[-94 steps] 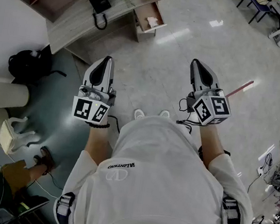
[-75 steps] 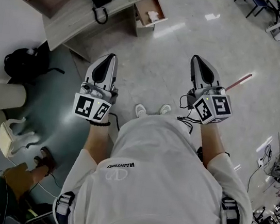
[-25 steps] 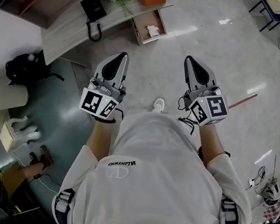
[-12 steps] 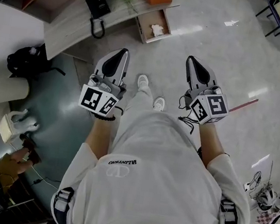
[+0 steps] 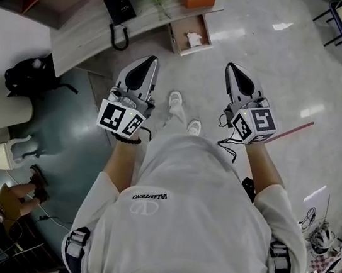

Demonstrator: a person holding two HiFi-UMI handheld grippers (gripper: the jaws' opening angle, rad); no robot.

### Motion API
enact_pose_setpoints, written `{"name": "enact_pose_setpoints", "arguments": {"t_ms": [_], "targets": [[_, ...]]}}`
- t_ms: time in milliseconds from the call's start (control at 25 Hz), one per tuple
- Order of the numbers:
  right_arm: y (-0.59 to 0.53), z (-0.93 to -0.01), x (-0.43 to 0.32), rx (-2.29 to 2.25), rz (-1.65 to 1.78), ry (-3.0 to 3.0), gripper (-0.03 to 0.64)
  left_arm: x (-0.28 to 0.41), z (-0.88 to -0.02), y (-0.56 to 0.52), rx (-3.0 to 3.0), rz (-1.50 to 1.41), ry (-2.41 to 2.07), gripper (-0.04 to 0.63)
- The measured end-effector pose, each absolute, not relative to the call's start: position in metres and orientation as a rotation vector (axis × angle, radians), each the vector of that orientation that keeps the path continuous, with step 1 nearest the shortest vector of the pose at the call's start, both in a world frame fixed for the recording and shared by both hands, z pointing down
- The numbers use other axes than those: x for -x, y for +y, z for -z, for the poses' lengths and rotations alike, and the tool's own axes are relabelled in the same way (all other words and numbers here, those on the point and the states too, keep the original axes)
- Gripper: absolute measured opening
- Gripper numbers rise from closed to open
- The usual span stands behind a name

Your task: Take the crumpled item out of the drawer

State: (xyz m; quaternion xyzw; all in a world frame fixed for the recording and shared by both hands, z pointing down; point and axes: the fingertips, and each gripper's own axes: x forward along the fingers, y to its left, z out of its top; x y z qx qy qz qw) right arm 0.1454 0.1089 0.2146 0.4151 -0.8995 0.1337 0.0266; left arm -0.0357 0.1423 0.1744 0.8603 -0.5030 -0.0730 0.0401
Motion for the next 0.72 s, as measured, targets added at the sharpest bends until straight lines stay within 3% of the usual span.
{"name": "enact_pose_setpoints", "arguments": {"t_ms": [720], "targets": [[-0.033, -0.29, -0.061, -1.195, -0.524, -2.642, -0.002, 0.102, -0.282, -0.002, -2.545, 0.084, -1.415, 0.0]]}}
